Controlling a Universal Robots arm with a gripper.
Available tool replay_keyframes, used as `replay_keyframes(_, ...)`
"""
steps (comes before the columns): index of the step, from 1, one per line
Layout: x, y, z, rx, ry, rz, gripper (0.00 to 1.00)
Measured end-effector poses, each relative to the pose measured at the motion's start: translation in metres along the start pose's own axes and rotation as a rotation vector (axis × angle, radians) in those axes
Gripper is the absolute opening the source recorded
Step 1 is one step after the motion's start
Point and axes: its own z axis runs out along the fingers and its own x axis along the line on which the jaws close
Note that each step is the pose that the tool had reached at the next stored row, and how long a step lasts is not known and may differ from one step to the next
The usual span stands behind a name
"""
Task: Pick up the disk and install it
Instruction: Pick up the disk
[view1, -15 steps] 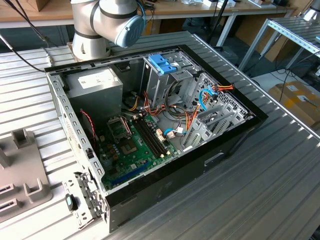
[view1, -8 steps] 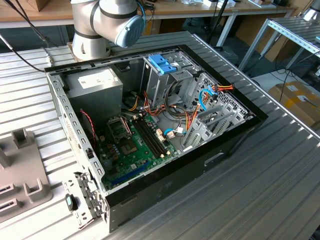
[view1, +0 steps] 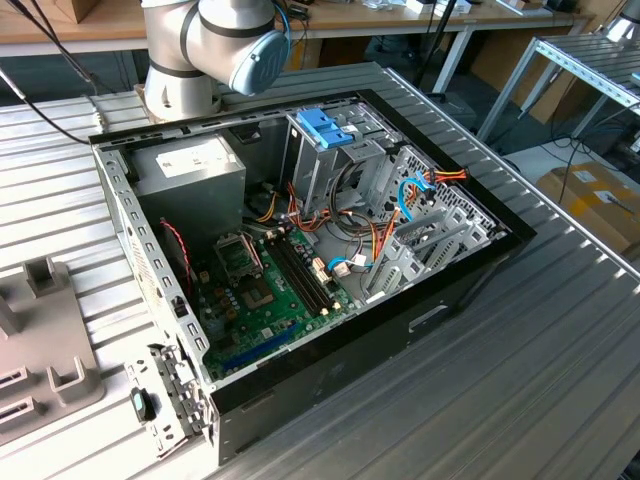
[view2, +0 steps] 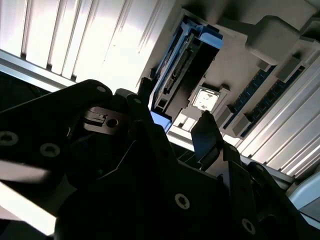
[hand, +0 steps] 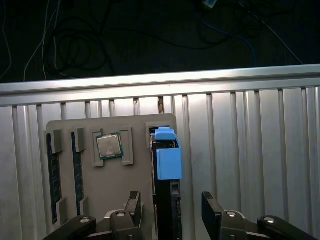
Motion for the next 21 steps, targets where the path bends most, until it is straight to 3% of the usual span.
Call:
replay_keyframes(9,0.0000,0.0001,0.0017,0.0002,-0.0001,0.000,0.60)
replay_keyframes(21,0.0000,0.0011,0.0138,0.0003,-0.0001,-0.040,0.60)
